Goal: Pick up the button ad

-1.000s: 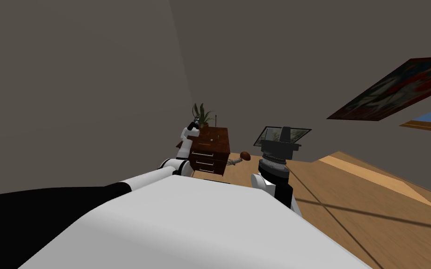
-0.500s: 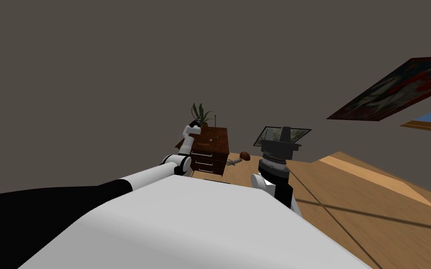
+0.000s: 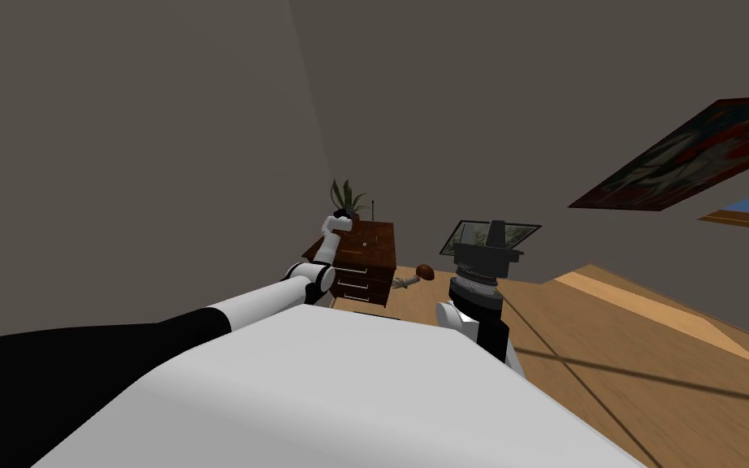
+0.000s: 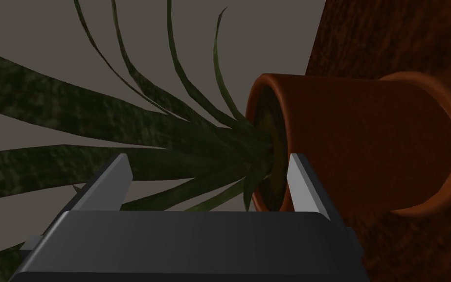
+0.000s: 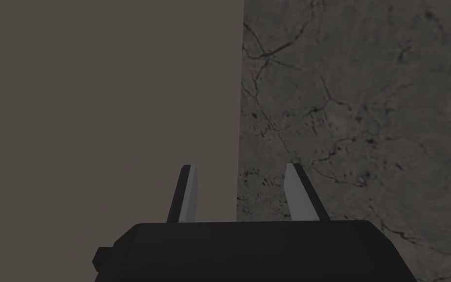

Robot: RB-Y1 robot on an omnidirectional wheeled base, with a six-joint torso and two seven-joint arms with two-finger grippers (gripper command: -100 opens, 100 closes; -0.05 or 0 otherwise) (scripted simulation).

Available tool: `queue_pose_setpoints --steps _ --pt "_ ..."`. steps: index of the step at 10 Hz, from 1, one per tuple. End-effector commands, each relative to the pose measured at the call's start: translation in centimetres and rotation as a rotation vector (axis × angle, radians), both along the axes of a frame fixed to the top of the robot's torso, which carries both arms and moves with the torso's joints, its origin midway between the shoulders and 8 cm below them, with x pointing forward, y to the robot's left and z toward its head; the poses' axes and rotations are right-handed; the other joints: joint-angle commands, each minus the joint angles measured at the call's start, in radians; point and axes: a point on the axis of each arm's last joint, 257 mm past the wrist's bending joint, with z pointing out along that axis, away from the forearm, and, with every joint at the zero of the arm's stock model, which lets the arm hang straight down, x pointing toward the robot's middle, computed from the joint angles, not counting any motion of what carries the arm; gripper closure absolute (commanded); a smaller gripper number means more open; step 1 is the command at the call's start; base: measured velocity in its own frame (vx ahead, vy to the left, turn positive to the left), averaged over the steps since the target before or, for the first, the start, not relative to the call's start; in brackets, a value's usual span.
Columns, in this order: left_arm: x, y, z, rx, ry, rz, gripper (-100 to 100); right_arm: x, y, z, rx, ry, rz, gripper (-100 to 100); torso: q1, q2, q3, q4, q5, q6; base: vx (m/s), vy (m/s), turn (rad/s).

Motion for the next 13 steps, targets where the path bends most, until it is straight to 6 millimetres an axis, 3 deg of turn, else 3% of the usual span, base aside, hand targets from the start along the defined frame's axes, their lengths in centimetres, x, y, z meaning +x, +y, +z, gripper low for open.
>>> queue_pose_setpoints --steps 1,6,12,13 --pt "0.1 -0.2 -1.5 -0.016 0.056 0.003 -100 0.0 0.0 0.0 0.0 0.0 0.0 0 0.0 0.0 0.0 0.0 0.0 0.0 0.019 -0.029 0.003" --pt "0.3 -2.2 -5.8 -0.096 0.248 0.0 -100 0.0 0.0 0.0 0.0 0.0 0.0 0 0.0 0.0 0.0 0.0 0.0 0.0 0.023 -0.042 0.008" --pt "-1.6 -4.2 -12.4 -0.16 0.496 0.009 -100 0.0 0.0 0.0 0.0 0.0 0.0 0 0.0 0.0 0.0 0.0 0.0 0.0 0.029 -0.041 0.006" --pt "-1.9 -4.2 -12.7 -0.16 0.511 0.012 -100 0.0 0.0 0.0 0.0 0.0 0.0 0 -0.001 -0.001 -0.001 0.0 0.0 0.0 0.029 -0.04 0.007"
